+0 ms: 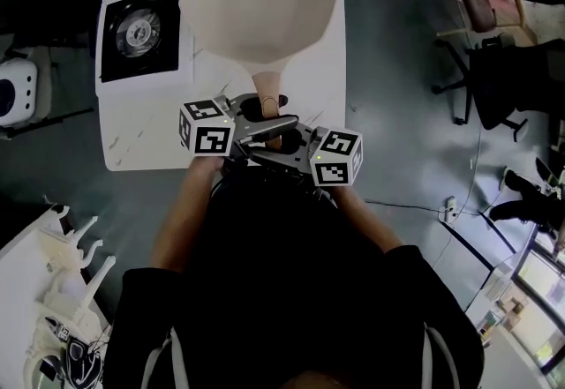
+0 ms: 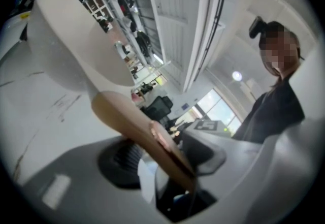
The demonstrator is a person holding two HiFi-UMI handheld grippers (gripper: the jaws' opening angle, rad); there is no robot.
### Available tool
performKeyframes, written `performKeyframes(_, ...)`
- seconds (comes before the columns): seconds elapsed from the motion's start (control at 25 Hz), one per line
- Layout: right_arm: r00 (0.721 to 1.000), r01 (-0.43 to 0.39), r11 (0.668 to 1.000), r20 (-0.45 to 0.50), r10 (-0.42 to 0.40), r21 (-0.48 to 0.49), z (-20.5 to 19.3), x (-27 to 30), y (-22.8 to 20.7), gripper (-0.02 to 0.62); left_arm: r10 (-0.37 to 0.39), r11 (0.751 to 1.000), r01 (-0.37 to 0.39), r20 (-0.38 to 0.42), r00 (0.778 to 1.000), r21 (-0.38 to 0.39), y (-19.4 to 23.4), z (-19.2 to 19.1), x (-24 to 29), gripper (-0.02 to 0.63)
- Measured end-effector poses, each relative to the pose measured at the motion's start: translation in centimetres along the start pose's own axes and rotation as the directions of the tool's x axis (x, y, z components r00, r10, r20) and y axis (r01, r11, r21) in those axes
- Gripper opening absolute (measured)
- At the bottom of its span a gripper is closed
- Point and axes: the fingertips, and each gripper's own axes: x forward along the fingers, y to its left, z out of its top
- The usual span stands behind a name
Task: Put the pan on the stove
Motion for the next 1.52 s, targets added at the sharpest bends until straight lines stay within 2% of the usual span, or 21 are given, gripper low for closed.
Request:
performKeyframes(0.28,0.999,-0.040,0.999,-0.014,0.039,-0.036,2.2,0.4,2.1,0.202,0.025,0.999,-0.026,0.036,0.999,0.026,-1.7,2.5,-1.2,0.238)
performKeyframes(0.68,0.986,-0.153,0.985,-0.075,0.148,-0.074,3.4,3.4,4.7,0.204,0.112,0.992,-0.118,0.116,0.987,0.044,-2.6,4.4,-5.4,0.241)
performKeyframes(1.12,0.945,-0.289,0.954,-0.185,0.270,-0.085,3.9,9.2,7.2,0.206,0.229,0.971,-0.239,0.241,0.943,0.015,-2.1,6.0,-12.8,0.241)
performKeyframes(1.52,0.912,-0.347,0.936,-0.255,0.322,-0.061,3.5,12.1,8.4,0.207,0.287,0.956,-0.292,0.305,0.908,-0.028,-1.8,6.1,-16.6,0.241)
